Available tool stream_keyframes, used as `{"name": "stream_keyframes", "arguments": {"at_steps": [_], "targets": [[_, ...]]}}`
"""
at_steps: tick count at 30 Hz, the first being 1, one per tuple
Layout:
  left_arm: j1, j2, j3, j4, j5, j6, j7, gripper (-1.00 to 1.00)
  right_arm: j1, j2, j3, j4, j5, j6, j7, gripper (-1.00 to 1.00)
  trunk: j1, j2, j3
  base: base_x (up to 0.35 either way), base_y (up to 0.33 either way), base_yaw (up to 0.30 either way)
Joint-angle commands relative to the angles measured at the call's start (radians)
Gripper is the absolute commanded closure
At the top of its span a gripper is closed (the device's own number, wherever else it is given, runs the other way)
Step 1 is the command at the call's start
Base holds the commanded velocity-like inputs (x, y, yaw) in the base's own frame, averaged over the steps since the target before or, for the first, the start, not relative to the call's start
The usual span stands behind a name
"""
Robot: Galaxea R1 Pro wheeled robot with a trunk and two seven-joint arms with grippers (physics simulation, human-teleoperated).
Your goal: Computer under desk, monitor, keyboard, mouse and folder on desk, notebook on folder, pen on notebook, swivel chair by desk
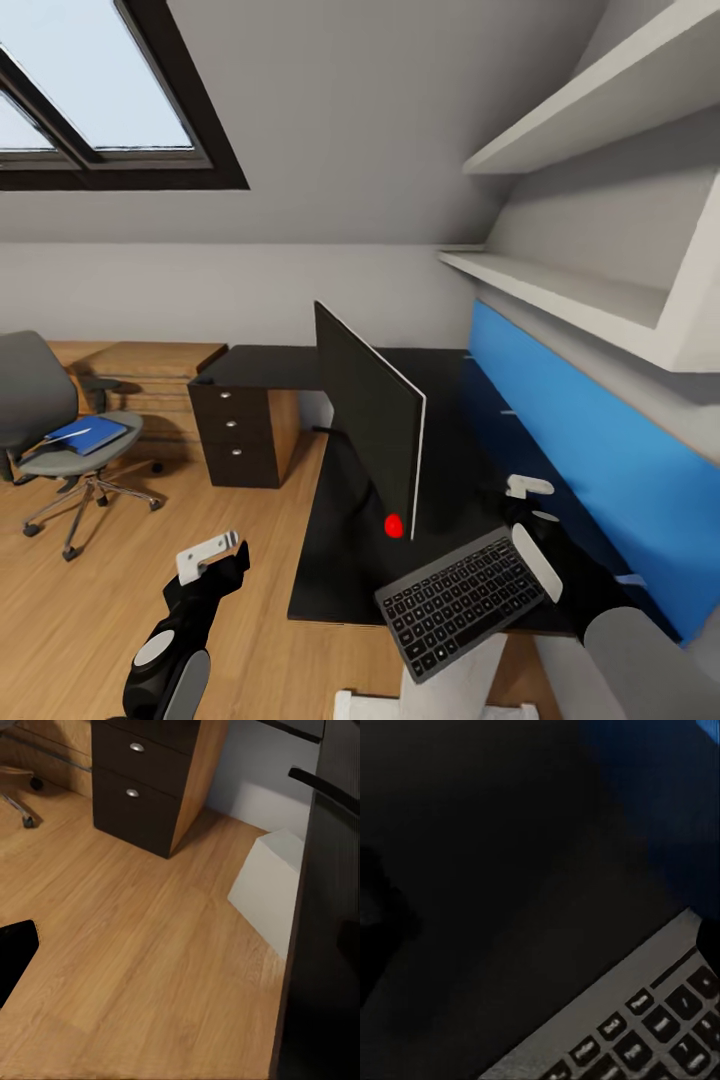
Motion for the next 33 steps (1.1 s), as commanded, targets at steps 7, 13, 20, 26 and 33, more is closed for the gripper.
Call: {"name": "stream_keyframes", "arguments": {"at_steps": [7, 13, 20, 26, 33], "targets": [[-0.001, 0.0, 0.0, -0.003, 0.009, 0.003, 0.008, -1.0, -0.001, 0.0, 0.007, -0.002, -0.008, 0.002, -0.009, -1.0, -0.02, 0.034, 0.014, -0.34, -0.06, 0.0], [-0.001, 0.0, 0.002, -0.004, 0.009, 0.003, 0.008, -1.0, 0.0, 0.001, 0.009, -0.003, -0.007, -0.003, -0.008, -1.0, -0.02, 0.034, 0.014, -0.25, -0.044, 0.0], [-0.001, 0.001, 0.006, -0.006, 0.009, 0.002, 0.008, -1.0, 0.001, 0.002, 0.014, -0.003, -0.006, -0.001, -0.008, -1.0, -0.02, 0.034, 0.014, -0.047, -0.007, 0.0], [-0.001, 0.002, 0.006, -0.006, 0.009, 0.002, 0.008, -1.0, 0.001, 0.003, 0.015, -0.003, -0.006, 0.001, -0.008, -1.0, -0.02, 0.034, 0.014, -0.128, -0.001, 0.0], [-0.001, 0.002, 0.006, -0.005, 0.009, 0.001, 0.008, -1.0, 0.001, 0.003, 0.016, -0.003, -0.005, 0.001, -0.008, -1.0, -0.02, 0.034, 0.014, -0.309, 0.0, 0.0]]}}
